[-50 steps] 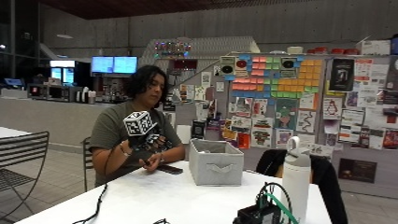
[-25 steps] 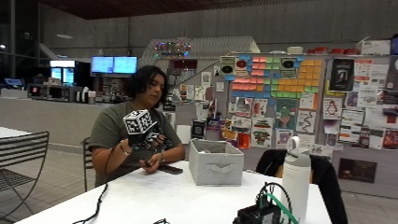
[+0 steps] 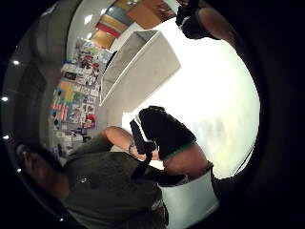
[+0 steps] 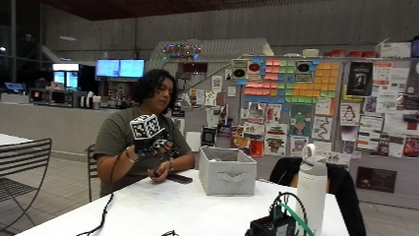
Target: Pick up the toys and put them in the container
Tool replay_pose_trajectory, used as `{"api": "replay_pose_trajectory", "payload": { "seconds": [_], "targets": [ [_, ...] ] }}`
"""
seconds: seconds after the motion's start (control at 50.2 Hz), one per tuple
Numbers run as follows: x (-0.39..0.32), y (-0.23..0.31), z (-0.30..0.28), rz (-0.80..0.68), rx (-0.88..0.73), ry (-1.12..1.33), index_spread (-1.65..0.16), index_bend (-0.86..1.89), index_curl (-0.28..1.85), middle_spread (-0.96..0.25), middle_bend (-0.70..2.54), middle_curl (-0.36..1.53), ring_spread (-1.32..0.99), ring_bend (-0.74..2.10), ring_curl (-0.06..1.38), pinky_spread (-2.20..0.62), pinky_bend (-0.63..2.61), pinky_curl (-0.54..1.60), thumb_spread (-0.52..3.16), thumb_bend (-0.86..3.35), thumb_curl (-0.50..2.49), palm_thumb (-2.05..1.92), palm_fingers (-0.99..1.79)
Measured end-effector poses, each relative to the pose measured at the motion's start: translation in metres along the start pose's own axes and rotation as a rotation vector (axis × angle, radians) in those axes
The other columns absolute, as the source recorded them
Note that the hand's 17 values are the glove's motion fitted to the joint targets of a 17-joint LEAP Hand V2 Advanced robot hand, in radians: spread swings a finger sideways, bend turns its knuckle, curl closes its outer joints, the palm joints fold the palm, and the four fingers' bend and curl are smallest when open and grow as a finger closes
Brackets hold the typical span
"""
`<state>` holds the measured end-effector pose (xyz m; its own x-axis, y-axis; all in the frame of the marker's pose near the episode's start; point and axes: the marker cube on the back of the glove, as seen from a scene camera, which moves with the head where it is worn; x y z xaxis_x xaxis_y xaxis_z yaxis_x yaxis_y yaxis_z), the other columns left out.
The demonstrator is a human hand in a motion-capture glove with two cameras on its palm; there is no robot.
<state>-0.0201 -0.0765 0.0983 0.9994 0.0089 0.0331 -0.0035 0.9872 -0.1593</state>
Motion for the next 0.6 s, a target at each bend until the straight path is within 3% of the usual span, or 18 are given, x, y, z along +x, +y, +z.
{"api": "replay_pose_trajectory", "payload": {
  "seconds": [0.598],
  "targets": [
    [0.0036,-0.0029,0.0031,0.014,-0.014,-0.033,-0.43,0.21,0.49,-0.12,0.20,0.38,-0.16,0.19,0.23,0.03,0.57,0.33,1.26,-0.04,0.24,-0.04,0.21]
  ]
}}
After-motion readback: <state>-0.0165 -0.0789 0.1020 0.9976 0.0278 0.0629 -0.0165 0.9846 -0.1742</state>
